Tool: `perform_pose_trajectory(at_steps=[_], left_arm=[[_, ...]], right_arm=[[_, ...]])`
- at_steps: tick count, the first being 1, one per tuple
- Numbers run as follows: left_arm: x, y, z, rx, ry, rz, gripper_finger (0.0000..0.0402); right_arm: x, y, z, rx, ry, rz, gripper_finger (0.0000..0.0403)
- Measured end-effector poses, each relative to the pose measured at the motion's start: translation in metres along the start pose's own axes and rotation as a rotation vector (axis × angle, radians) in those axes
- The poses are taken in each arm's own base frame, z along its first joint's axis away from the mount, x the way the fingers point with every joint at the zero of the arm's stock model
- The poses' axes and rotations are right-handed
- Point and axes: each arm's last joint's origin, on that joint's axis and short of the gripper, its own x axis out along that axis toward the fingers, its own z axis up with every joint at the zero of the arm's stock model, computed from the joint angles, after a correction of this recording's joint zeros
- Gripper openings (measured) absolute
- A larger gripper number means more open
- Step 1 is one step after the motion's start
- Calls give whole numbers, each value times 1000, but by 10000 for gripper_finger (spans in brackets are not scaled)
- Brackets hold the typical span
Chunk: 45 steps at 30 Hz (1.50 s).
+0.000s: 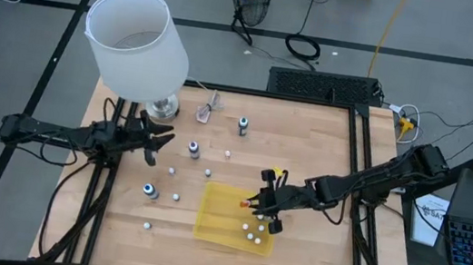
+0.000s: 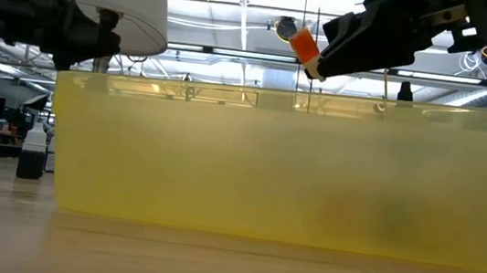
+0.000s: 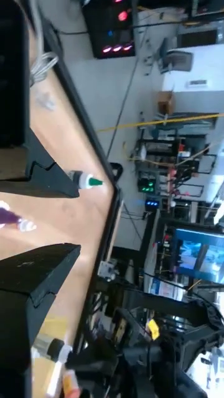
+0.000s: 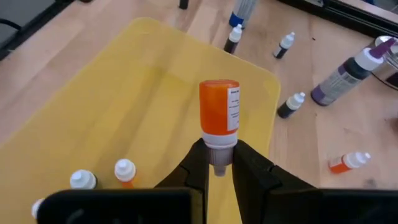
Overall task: Pick & Place food coloring
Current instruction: Put the small orange food coloring bottle into the yellow container
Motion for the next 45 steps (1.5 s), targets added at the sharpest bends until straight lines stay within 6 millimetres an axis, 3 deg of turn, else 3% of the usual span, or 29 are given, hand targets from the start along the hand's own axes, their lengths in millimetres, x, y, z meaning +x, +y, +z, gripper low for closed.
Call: perform_pose_trajectory(at_steps=[8, 12, 17, 21, 27, 32, 37, 45], left_arm=[[5, -12, -7, -4, 115, -213, 131], [17, -25, -6, 67, 212, -154, 131], [52, -59, 6, 228, 278, -190, 135], [90, -98, 17, 351, 305, -250, 165], [145, -139, 5, 525, 400, -152, 237], [180, -162, -11, 564, 420, -169, 268], [201, -178, -14, 598, 420, -202, 271], [211, -187, -1, 590, 453, -199, 271]], right_arm=[[0, -2, 2, 1, -3, -70, 36], [-2, -12, 13, 16, 11, -98, 36], [-5, -26, 24, 48, 67, -123, 36], [-8, -34, 23, 71, 150, -160, 36], [-10, -32, 15, 113, 237, -176, 36], [-11, -25, 17, 113, 224, -165, 36], [-10, -25, 15, 114, 230, -166, 36], [-9, -23, 8, 122, 249, -163, 36]])
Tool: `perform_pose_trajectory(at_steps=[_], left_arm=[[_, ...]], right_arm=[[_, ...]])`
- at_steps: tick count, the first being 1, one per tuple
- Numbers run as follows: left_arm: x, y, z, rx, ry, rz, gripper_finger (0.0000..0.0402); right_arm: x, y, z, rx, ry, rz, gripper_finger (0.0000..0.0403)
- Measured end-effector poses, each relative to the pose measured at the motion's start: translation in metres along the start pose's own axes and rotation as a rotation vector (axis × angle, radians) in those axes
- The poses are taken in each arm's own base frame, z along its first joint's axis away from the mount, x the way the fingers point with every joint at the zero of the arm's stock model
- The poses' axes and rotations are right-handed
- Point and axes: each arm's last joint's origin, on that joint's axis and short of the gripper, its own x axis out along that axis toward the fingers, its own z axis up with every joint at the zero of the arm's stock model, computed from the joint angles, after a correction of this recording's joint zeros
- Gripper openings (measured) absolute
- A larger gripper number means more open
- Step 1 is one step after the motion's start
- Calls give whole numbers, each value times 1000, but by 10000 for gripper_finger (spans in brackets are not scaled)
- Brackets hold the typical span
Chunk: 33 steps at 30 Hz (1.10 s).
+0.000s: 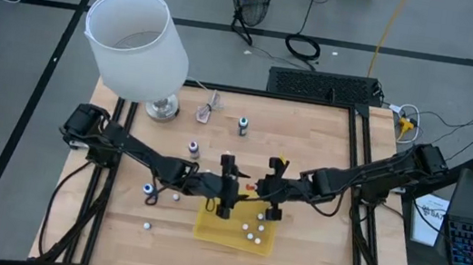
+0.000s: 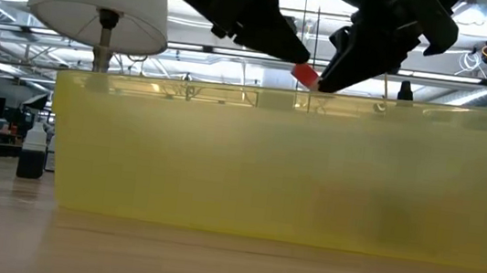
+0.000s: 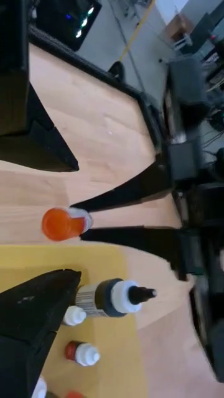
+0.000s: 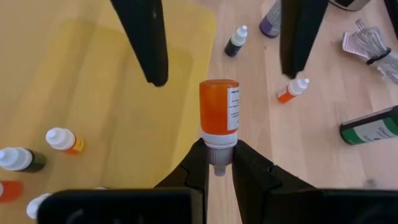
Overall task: Pick & Place food coloring
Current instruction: Put the small orange food coloring bottle into the yellow container
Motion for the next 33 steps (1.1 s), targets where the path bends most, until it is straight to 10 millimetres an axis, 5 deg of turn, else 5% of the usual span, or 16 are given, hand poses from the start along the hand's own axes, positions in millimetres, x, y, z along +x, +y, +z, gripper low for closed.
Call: perform_pose_trajectory(at_steps=[25, 33], left_arm=[[9, 17, -5, -81, 22, -82, 269], [9, 16, -6, -54, 27, -86, 194]], right_arm=[[0, 0, 4, -2, -42, 8, 36], [0, 0, 4, -2, -42, 9, 36]])
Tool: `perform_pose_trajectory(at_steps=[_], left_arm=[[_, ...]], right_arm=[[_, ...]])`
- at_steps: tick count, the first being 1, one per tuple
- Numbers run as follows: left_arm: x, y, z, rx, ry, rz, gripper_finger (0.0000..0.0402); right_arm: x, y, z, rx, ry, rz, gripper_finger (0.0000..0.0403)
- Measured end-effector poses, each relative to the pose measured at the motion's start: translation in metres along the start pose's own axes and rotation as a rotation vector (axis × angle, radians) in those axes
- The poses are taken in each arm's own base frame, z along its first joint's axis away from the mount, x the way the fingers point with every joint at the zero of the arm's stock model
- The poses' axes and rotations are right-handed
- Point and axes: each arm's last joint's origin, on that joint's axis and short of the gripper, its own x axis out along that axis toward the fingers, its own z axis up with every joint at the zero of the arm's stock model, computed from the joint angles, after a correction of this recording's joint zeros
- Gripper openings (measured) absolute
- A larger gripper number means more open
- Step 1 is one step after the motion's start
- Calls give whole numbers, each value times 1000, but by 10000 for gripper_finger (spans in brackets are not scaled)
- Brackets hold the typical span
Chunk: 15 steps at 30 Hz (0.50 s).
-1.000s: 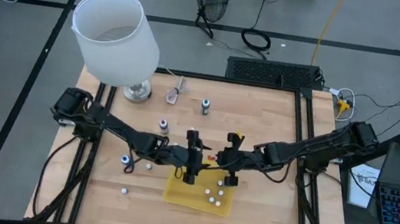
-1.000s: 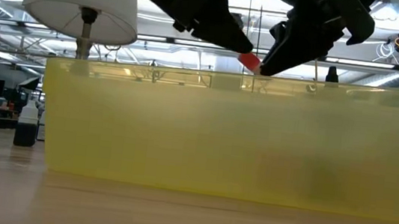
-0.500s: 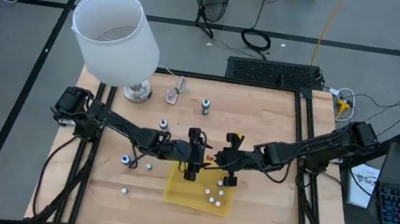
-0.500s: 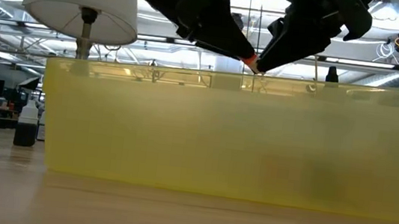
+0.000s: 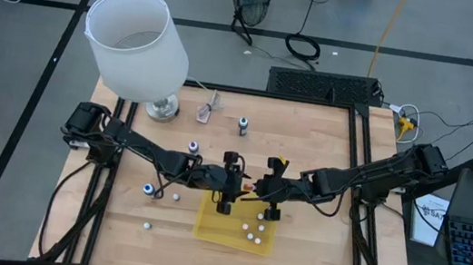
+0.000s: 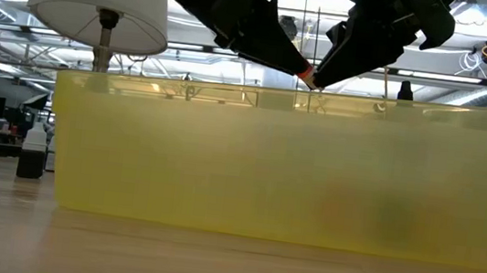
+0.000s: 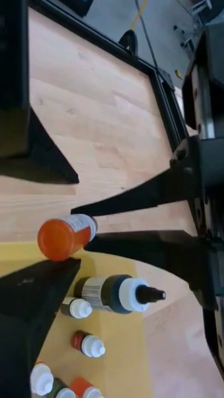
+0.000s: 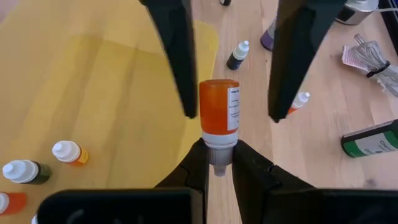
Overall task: Pick & Place food coloring
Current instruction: Put the small orange food coloring bottle into the yellow container
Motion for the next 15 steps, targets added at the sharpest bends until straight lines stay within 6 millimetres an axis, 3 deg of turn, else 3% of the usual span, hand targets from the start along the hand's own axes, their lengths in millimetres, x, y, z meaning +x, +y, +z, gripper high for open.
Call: perform_pose_trajectory(at_steps=[10, 15], left_arm=[[1, 0, 0, -7, -7, -54, 60], [-1, -2, -1, 33, 6, -33, 53]], right_arm=[[0, 0, 0, 6, -2, 0, 35], [0, 0, 0, 58, 0, -1, 61]])
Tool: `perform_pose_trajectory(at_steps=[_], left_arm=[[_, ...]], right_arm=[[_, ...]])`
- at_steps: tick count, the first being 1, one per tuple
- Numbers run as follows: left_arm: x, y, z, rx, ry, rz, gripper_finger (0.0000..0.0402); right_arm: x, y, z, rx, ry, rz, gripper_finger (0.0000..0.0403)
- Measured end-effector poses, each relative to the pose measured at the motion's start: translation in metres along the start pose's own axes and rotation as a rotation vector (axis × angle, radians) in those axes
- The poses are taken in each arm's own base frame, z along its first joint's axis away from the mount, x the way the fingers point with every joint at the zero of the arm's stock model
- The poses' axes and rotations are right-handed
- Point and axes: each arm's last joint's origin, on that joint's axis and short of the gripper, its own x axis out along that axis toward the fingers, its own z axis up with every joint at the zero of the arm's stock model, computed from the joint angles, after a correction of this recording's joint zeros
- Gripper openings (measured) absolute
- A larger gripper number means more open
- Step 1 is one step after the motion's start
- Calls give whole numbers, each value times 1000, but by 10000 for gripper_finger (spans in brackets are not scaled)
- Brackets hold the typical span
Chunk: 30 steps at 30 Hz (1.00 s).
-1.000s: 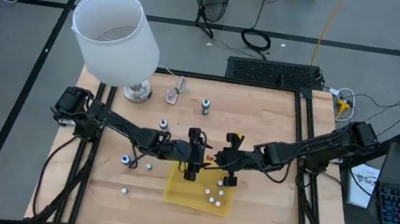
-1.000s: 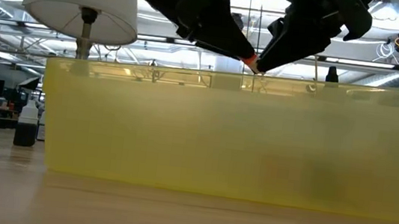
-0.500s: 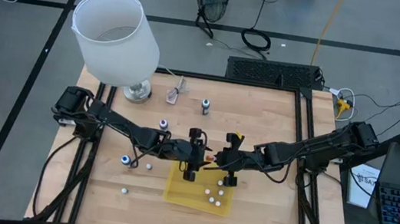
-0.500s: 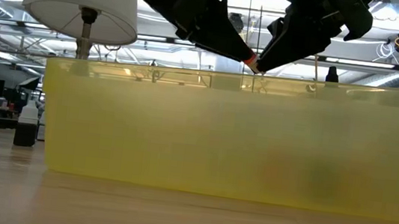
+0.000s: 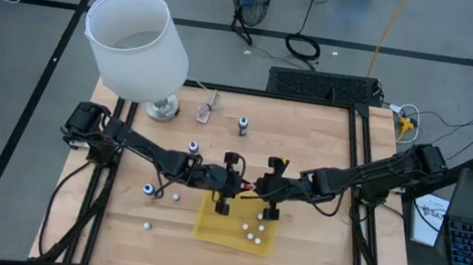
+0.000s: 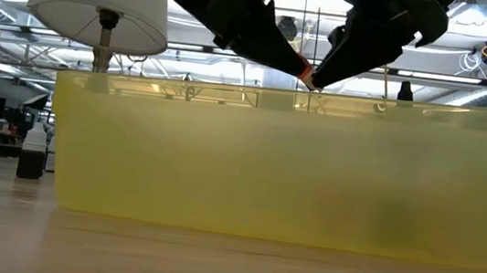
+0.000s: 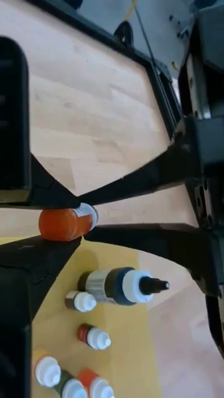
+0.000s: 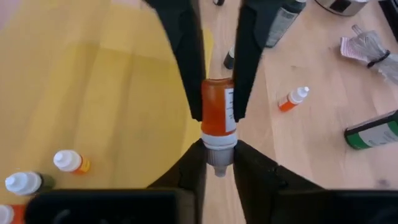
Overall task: Pick & Place food coloring
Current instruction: Put the small orange food coloring bottle into the yellow container
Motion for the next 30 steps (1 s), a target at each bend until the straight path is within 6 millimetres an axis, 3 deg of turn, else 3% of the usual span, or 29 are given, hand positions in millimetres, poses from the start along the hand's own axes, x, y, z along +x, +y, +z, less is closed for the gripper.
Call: perform_pose_trajectory(at_steps=[6, 12, 15, 18, 23, 27, 30], left_arm=[[-2, -6, 0, 37, 9, 9, 53], [0, 2, 2, 28, -20, 38, 53], [2, 9, -3, -3, -152, 1, 53], [1, 20, -22, -46, -309, -19, 53], [-22, 36, -56, -104, -592, 55, 53], [-49, 43, -67, -160, -858, 32, 53], [-53, 42, -74, -157, -859, 23, 53]], right_arm=[[-2, -1, -12, 63, 122, -15, 135], [-3, -2, -20, 124, 199, -35, 148], [-3, -3, -21, 128, 215, -39, 141], [-4, -3, -24, 126, 244, -45, 133], [-5, -3, -26, 118, 267, -49, 123], [-2, -5, -16, 73, 162, -68, 116], [0, -7, 1, 28, -17, -107, 113]])
